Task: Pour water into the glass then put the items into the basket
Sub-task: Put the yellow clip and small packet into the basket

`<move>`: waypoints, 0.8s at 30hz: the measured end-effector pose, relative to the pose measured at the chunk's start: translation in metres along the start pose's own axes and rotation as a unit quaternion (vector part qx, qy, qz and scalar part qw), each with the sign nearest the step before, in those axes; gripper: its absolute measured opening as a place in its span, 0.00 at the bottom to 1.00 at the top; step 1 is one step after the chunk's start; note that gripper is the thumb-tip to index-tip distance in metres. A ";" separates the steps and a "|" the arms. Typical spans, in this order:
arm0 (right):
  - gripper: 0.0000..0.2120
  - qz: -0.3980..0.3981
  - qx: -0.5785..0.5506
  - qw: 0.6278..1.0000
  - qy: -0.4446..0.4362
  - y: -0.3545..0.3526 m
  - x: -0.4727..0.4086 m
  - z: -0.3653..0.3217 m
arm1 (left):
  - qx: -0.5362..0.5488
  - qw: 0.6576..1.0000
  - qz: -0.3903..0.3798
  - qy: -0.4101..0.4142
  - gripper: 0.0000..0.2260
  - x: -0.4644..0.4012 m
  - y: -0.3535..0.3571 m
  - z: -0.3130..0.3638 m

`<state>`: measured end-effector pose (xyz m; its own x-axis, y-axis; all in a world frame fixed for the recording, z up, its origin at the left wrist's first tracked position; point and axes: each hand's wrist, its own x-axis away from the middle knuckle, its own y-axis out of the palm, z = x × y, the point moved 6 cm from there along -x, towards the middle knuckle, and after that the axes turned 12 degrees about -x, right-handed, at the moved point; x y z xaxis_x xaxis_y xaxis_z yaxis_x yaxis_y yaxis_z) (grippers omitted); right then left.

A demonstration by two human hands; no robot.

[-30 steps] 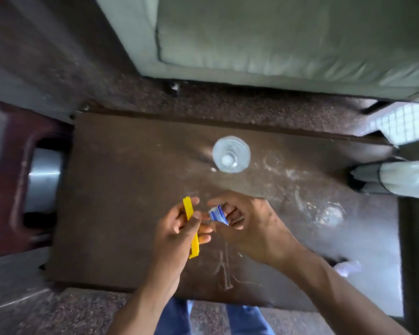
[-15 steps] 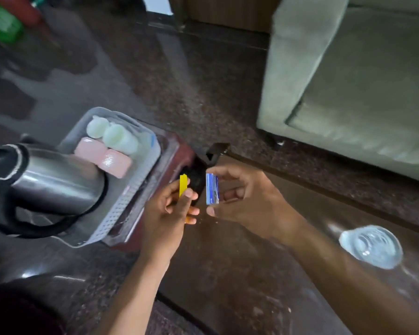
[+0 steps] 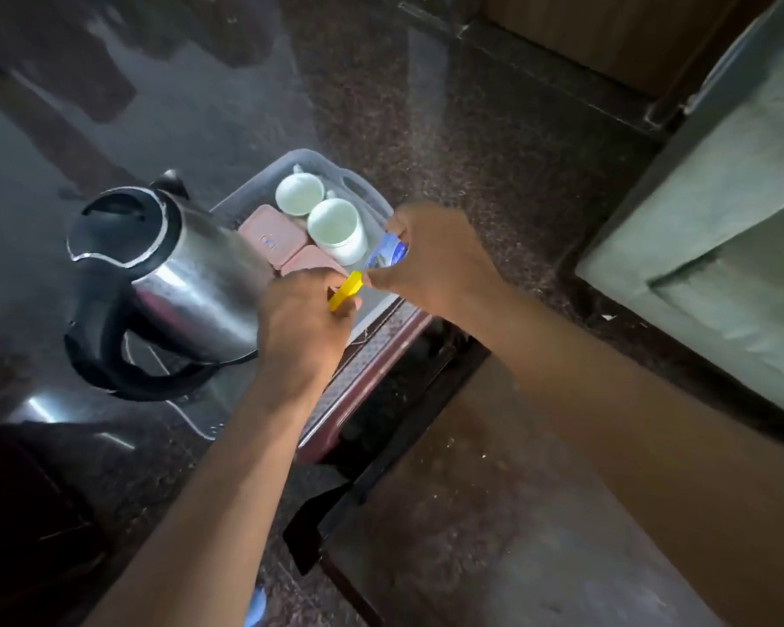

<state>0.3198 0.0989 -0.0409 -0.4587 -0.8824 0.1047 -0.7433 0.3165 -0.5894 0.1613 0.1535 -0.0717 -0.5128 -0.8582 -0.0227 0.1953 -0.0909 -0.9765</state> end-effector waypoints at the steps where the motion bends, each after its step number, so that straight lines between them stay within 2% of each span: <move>1: 0.23 -0.009 0.020 1.000 -0.015 0.007 -0.009 -0.002 | -0.018 1.000 -0.019 0.001 0.06 -0.004 0.005 -0.001; 5: 0.17 -0.058 0.141 0.986 -0.071 0.032 -0.031 -0.001 | -0.099 0.992 -0.079 -0.024 0.11 -0.011 0.020 -0.010; 8: 0.13 -0.108 0.254 0.957 -0.084 0.053 -0.040 0.005 | -0.113 0.986 -0.119 -0.026 0.11 -0.014 0.028 -0.011; 11: 0.13 -0.136 0.305 0.938 -0.094 0.066 -0.045 0.007 | -0.124 0.984 -0.129 -0.016 0.10 -0.019 0.029 -0.008; 20: 0.12 -0.149 0.277 0.947 -0.066 0.071 -0.052 0.005 | -0.122 0.987 -0.108 -0.007 0.11 -0.019 0.030 -0.004; 24: 0.15 -0.109 0.246 0.962 -0.053 0.047 -0.035 -0.003 | -0.053 0.997 -0.058 -0.010 0.13 -0.001 0.011 0.007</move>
<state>0.2994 0.1457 -0.0702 -0.2463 -0.9477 0.2029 -0.4843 -0.0610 -0.8728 0.1693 0.1501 -0.0808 -0.5101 -0.8548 0.0959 0.0457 -0.1382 -0.9893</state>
